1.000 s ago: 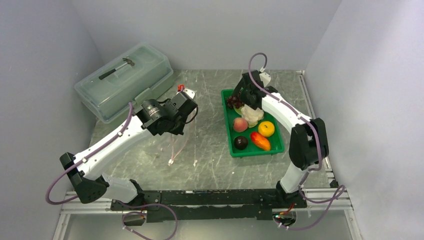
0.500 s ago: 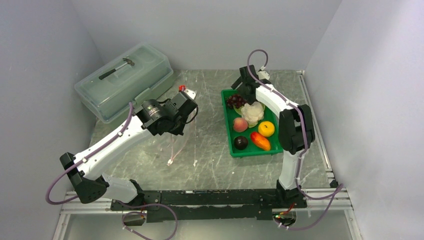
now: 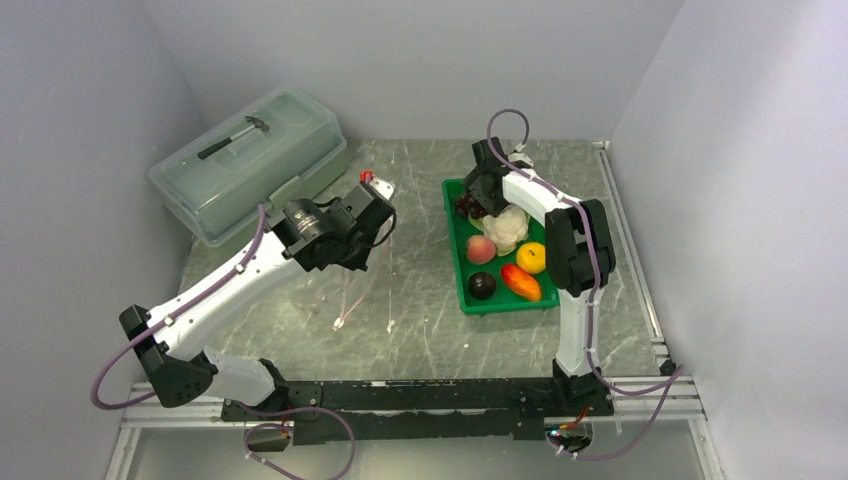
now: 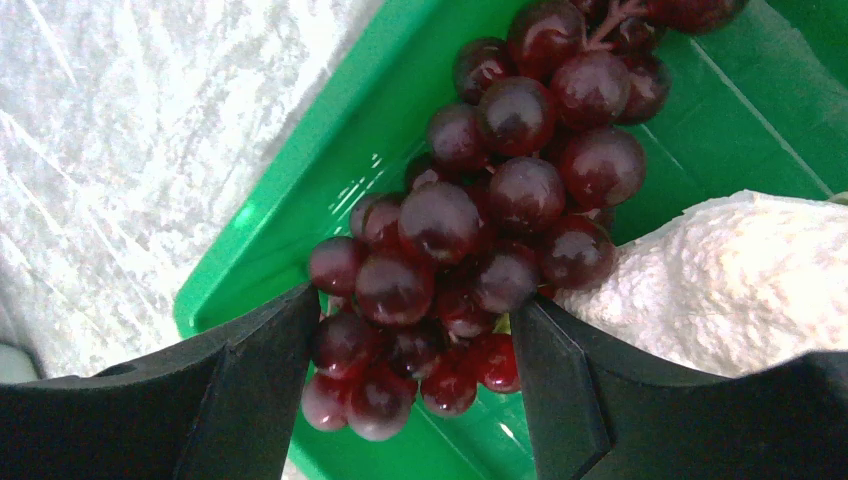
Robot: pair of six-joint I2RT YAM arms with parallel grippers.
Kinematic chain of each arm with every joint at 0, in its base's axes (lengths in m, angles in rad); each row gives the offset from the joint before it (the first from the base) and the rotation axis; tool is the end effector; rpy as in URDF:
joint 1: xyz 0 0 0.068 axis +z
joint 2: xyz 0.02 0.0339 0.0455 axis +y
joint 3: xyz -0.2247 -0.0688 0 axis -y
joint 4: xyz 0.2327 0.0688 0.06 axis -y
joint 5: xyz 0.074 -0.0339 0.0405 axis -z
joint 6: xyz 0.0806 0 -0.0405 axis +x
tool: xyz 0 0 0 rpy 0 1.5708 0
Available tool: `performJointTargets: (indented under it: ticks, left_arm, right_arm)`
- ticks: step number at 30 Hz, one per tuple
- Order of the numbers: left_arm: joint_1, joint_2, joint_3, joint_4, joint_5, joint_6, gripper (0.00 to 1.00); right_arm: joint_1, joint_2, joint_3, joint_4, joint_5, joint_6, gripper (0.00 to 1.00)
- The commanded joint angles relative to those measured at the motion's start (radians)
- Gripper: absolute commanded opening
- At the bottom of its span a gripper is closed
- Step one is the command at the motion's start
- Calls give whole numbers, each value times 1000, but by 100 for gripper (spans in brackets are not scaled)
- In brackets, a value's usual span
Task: Place the food in the zip-top bag and seal the zipper
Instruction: Pick up the fake fruit from the bin.
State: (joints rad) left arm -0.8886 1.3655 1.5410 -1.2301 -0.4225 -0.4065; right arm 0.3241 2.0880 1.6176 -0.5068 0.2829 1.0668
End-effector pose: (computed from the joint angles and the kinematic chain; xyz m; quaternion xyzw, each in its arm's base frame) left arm 0.1931 -0.1854 0.3049 0.1737 0.9308 0.0111 0.3213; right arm 0.4341 0.1221 0.1313 0.3820 0.8672 0.0820 0.3087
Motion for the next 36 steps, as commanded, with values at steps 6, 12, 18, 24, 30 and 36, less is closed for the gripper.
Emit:
performJointTargets:
  ticks: [6, 12, 18, 24, 30, 36]
  left_arm:
    - [3, -33, -24, 54, 16, 21, 0]
    - [2, -42, -25, 45, 19, 15, 0]
    - [2, -49, -27, 36, 23, 5, 0]
    - [2, -56, -25, 36, 16, 0, 0]
    - [3, -58, -33, 46, 19, -14, 0]
    - [5, -54, -33, 49, -2, -29, 0]
  right_arm:
    - [-5, 22, -98, -1, 42, 19, 67]
    - [-6, 54, -102, 34, 5, 1, 39]
    - [-7, 23, -110, 72, -34, -31, 5]
    - [-7, -96, -140, 116, -62, -73, 0]
    - [-5, -263, -203, 145, -38, -120, 0]
    - [-3, -385, -254, 151, -37, -167, 0]
